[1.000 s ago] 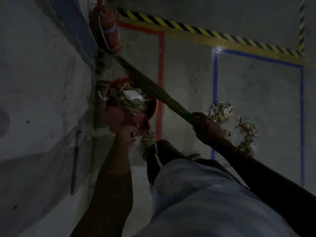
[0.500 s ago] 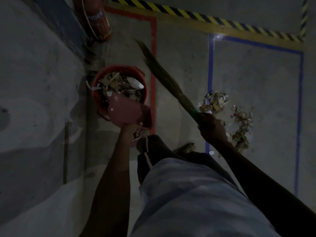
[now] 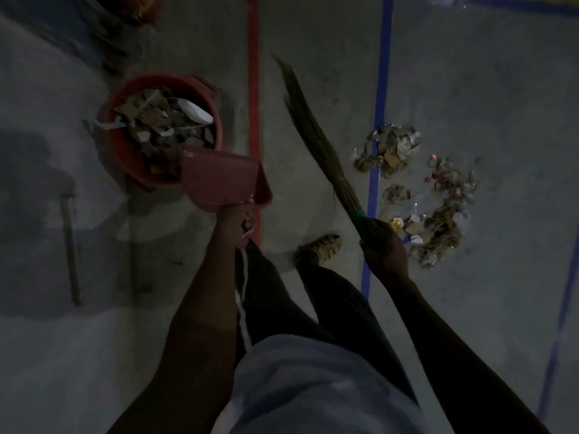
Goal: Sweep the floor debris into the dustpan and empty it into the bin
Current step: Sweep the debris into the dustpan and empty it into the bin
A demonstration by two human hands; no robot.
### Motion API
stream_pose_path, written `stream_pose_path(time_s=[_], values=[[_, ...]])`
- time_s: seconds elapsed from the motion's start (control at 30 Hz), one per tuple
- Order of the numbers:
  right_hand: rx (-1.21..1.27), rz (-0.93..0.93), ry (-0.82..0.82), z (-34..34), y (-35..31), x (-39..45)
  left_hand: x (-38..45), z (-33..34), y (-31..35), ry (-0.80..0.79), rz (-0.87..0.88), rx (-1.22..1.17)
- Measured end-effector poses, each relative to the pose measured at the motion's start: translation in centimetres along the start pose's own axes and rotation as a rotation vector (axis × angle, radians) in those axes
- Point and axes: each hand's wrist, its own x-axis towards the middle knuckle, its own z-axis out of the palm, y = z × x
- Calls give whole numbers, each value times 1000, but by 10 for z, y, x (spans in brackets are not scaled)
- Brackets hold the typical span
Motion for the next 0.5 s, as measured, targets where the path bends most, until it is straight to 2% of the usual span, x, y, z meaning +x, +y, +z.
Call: stream_pose_path(time_s=[0.07,0.17,0.3,0.5], values=[[53,89,-66,14,38,7,11,50,-19,43,0,71],[99,189,-51,35,99,25,26,123,-60,38,-44,47],[131,245,-103,81,172,60,65,184,-106,40,-108,92],[159,162,-136,161,265,103,143,229,-141,88,-121,198]])
